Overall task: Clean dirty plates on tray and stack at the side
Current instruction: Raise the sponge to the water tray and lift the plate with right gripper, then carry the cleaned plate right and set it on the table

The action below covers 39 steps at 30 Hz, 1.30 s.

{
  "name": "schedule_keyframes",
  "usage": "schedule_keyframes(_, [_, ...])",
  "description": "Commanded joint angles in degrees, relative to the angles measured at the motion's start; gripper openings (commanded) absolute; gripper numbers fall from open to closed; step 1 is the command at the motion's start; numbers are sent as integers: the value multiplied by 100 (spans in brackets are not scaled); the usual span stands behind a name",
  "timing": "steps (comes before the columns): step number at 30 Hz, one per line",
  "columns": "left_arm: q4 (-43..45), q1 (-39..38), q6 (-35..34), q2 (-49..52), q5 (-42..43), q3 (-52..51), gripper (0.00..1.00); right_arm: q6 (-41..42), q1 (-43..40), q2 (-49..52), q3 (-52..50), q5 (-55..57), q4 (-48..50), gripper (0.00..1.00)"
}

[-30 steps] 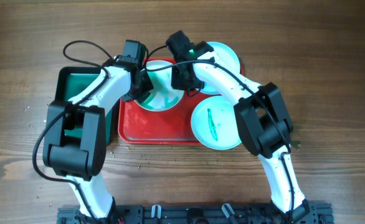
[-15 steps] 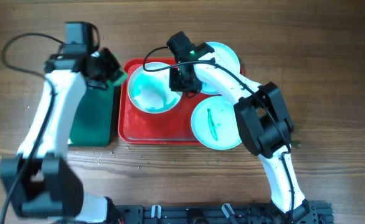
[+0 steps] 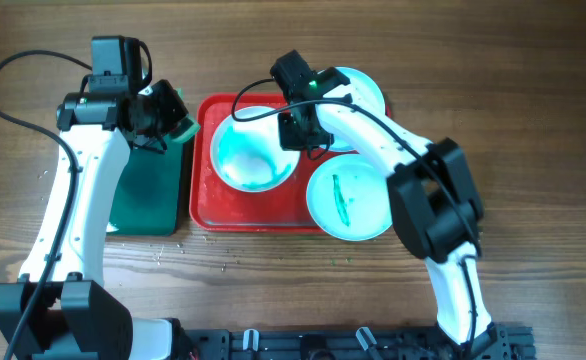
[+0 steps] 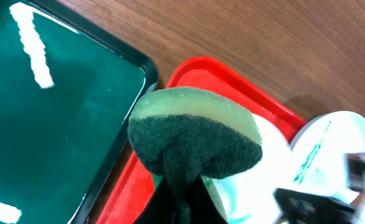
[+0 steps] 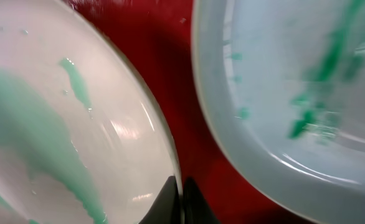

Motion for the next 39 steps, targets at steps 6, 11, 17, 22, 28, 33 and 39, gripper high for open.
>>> schedule_keyframes(6, [-83, 15, 116, 50, -146, 13, 4, -308, 732, -1311, -4, 4103, -520, 4])
schedule_keyframes(11, [-98, 15, 116, 57, -149, -17, 4, -308, 1287, -1473, -4, 5770, -704, 4])
schedule_keyframes(17, [-103, 15, 116, 57, -146, -20, 4, -291, 1902, -1473, -4, 7420, -909, 4])
schedule_keyframes(22, [-107, 15, 116, 57, -146, -17, 4, -262, 2299, -1473, -4, 8421, -905, 4])
schedule_keyframes(28, [-107, 15, 116, 59, -149, -20, 4, -251, 2490, -1473, -4, 9020, -887, 4])
schedule_keyframes(33, [-122, 15, 116, 59, -149, -20, 4, -214, 2490, -1473, -4, 9014, -879, 4])
schedule_keyframes(39, [-122, 15, 116, 98, -149, -20, 4, 304, 2402, -1473, -4, 8002, -835, 4])
